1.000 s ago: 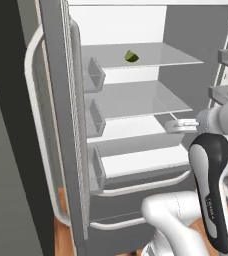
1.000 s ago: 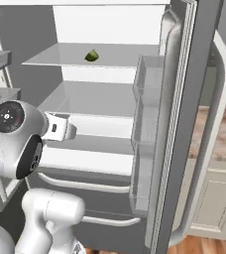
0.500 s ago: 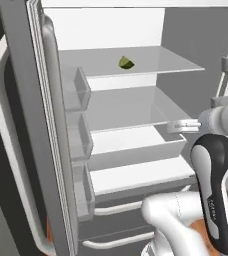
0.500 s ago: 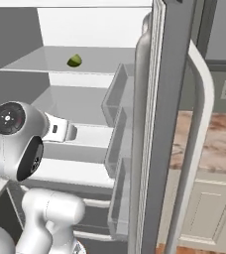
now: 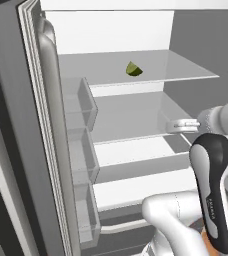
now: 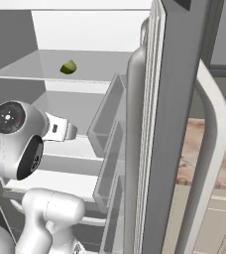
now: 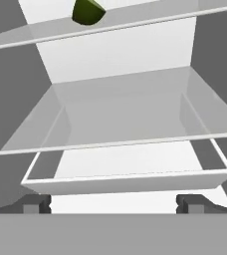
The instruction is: There is a bowl on the dining counter. Grab a lemon wedge from the fridge and place it in the bowl. Then get the liquor bottle and glass cup from the cabinet and place them next to the bowl.
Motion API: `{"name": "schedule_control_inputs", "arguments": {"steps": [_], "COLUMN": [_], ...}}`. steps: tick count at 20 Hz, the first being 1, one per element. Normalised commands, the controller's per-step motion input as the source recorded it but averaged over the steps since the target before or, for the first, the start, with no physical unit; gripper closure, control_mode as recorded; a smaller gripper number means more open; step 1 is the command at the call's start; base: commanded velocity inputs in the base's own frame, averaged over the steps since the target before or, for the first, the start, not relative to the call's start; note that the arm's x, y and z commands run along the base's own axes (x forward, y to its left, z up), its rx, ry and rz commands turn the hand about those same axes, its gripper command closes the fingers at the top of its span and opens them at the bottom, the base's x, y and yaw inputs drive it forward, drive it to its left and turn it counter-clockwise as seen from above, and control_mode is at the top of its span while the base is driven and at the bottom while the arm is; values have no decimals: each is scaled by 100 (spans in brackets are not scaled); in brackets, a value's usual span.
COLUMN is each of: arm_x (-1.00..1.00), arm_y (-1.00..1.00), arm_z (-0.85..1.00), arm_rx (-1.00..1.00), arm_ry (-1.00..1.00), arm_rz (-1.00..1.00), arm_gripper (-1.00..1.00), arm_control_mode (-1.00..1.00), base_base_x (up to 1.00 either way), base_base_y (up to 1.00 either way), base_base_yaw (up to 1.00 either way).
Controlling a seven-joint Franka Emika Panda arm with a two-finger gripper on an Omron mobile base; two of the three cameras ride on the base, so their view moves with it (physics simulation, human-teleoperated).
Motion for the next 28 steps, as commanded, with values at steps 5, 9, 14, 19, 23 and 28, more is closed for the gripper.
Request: {"name": "schedule_control_inputs", "arguments": {"steps": [5, 9, 14, 19, 23, 28], "arm_x": [42, 55, 49, 36, 25, 30], "arm_y": [14, 12, 11, 22, 20, 9], "arm_z": [35, 52, 47, 41, 36, 8], "arm_rx": [-2, -1, -11, -14, -9, 0], "arm_ry": [-8, -6, -20, -24, -10, 1], "arm_rz": [0, 0, 0, 0, 0, -1], "arm_gripper": [-100, -100, -100, -100, -100, -100], "arm_control_mode": [-100, -100, -100, -100, -100, -100], "base_base_x": [13, 0, 0, 0, 0, 0], "base_base_y": [3, 0, 0, 0, 0, 0], "base_base_yaw": [0, 0, 0, 0, 0, 0]}}
